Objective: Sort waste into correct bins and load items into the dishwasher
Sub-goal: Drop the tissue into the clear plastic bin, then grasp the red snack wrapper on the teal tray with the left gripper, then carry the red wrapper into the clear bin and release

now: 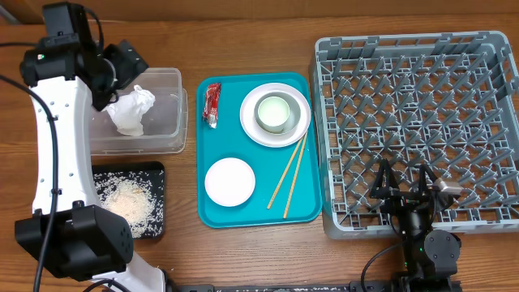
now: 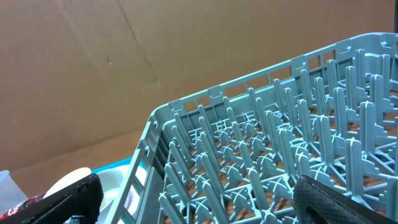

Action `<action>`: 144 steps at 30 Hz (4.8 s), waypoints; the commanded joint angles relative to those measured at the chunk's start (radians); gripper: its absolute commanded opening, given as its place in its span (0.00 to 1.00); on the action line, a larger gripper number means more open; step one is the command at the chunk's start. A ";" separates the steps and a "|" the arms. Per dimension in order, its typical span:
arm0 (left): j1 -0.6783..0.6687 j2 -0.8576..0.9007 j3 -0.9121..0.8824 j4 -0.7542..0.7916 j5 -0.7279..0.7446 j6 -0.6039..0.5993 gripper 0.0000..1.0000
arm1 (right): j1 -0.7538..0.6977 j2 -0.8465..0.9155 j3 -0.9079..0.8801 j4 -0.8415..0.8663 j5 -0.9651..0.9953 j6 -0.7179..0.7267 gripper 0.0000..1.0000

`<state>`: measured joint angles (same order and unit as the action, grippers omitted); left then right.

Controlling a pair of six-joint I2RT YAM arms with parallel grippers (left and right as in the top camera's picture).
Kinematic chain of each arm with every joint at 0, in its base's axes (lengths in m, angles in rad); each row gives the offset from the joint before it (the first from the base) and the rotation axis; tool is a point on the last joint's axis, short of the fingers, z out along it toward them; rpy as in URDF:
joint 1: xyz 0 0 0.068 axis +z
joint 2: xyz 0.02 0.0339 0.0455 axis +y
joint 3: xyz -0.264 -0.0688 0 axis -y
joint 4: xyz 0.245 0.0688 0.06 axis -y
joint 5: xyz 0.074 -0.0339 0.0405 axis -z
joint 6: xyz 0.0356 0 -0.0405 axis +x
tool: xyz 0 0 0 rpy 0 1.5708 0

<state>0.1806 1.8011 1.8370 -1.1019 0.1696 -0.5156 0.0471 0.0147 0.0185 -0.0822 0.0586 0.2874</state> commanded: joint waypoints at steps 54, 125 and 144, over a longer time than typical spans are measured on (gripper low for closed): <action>-0.456 0.439 0.015 0.026 -0.386 0.163 0.37 | -0.003 -0.011 -0.011 0.005 0.000 -0.002 1.00; -0.010 0.046 0.096 -0.192 -0.167 -0.116 0.93 | -0.003 -0.011 -0.011 0.005 0.000 -0.002 1.00; -0.011 0.021 0.105 -0.190 -0.201 -0.121 1.00 | -0.003 -0.011 -0.011 0.005 0.000 -0.002 1.00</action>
<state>0.1654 1.7908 1.9270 -1.2934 -0.0223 -0.6468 0.0471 0.0147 0.0185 -0.0822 0.0586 0.2871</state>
